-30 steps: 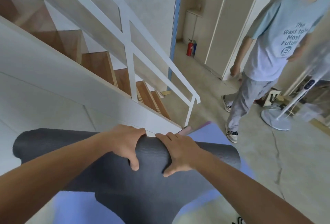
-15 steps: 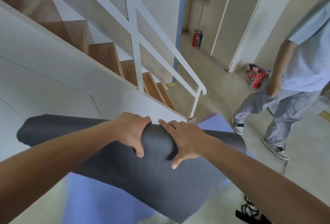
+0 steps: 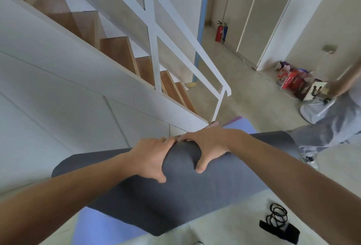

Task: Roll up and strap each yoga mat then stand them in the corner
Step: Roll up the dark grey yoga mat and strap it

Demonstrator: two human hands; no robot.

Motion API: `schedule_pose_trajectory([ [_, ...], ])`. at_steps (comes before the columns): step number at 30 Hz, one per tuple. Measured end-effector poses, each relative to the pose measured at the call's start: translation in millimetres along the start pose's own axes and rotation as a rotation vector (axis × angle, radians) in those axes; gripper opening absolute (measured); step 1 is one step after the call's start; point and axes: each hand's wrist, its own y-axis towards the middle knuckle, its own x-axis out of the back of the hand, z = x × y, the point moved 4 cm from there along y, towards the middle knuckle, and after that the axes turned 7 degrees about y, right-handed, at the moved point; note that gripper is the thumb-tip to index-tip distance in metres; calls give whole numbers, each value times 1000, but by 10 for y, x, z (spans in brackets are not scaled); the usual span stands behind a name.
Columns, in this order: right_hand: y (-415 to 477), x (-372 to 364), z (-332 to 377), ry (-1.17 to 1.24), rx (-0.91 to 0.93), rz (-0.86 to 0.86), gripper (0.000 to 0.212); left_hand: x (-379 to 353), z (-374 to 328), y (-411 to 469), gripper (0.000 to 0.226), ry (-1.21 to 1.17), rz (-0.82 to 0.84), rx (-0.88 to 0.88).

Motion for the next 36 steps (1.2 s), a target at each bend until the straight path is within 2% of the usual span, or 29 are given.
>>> schedule_pose_trajectory([
  [3, -94, -139, 43, -332, 56, -129, 131, 42, 57, 95, 94, -265, 159, 31],
  [4, -129, -184, 50, -406, 82, -185, 132, 59, 52, 115, 85, -388, 219, 16],
  [6, -212, -183, 49, -389, 133, -242, 121, 121, 14, 116, 70, -614, 335, -22],
  [8, -270, -135, 14, -278, 157, -203, 105, 151, -44, 109, 72, -682, 409, -65],
  [10, -266, -80, -60, -134, 138, -152, 93, 181, -119, 119, 101, -500, 355, -98],
  [12, -215, -68, -172, 39, 81, -100, 87, 153, -195, 154, 136, -52, 174, -100],
  [13, -202, -60, -213, 128, 60, -68, 83, 115, -262, 167, 146, 149, 62, -100],
  [14, -203, -56, -245, 221, 44, -36, 76, 73, -333, 166, 149, 278, -22, -93],
  [16, -228, -67, -279, 320, 35, 8, 66, 1, -376, 199, 135, 335, -97, -70],
  [18, -249, -114, -292, 285, 37, -11, 76, -35, -320, 250, 113, 258, -86, -68],
  [21, -212, -300, -291, -57, 49, -120, 124, 24, -181, 331, 98, 2, 73, -18],
  [22, -180, -407, -261, -194, 71, -170, 134, 49, -143, 341, 93, -117, 160, 1],
  [25, -109, -562, -201, -366, 134, -330, 131, 127, -86, 344, 78, -462, 362, -13],
  [28, -93, -431, -203, -302, 180, -404, 114, 197, -56, 290, 73, -556, 416, -38],
  [30, -65, -287, -221, -244, 167, -361, 109, 223, -83, 251, 93, -430, 355, -53],
  [32, -31, -200, -241, -113, 127, -263, 105, 175, -144, 233, 133, -40, 187, -59],
  [33, -19, -161, -261, -14, 105, -205, 103, 112, -210, 227, 143, 134, 88, -61],
  [34, -21, -123, -276, 84, 81, -145, 100, 47, -282, 215, 145, 242, 17, -54],
  [36, -46, -89, -313, 211, 50, -42, 94, -44, -327, 225, 127, 243, -32, -23],
])
